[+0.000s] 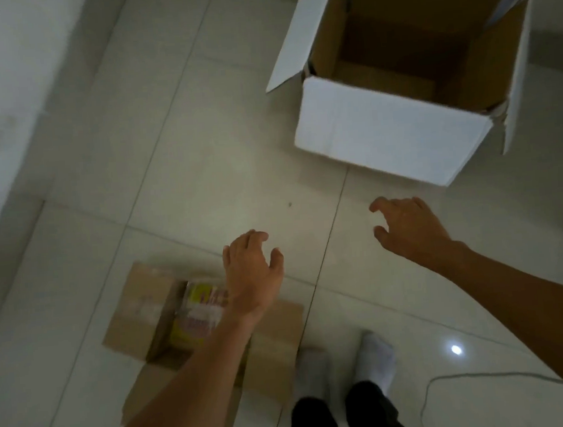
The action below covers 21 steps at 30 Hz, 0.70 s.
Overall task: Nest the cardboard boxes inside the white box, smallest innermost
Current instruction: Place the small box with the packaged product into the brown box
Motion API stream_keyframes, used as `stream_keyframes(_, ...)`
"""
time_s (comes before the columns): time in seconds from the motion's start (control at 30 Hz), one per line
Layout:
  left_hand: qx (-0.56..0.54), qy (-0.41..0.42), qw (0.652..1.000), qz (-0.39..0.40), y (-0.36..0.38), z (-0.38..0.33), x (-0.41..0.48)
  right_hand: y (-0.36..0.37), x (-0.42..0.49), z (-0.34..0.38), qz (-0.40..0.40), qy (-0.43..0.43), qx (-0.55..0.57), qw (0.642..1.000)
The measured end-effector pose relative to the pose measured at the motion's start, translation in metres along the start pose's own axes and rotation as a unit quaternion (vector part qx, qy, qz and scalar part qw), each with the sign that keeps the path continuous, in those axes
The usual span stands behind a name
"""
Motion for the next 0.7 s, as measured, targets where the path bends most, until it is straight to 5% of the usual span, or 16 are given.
stream_keyframes(0.37,-0.017,-0.068,0.997,0.044,0.035,0.18,-0.11,0.165,-0.093,0.063,0.104,0.1,0.053,0.988)
stream_keyframes(0.53,0.0,-0.076,0.995,0.062,0.046,0.261,-0.129,0.241,-0.121,0.094,0.089,0.173,0.156,0.969)
stream_keyframes(0.7,0.007,-0.174,0.983,0.05,0.065,0.342,-0.119,0.306,-0.135,0.116,0.008,0.227,0.222,0.948)
Point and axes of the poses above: each hand's wrist, its own x-axis towards the middle knuckle, its own y-axis out of the palm, z = x × y, the point moved 7 cm from there along x, towards the middle knuckle, and after that the axes turned 15 degrees about x, right-handed, at the moved point
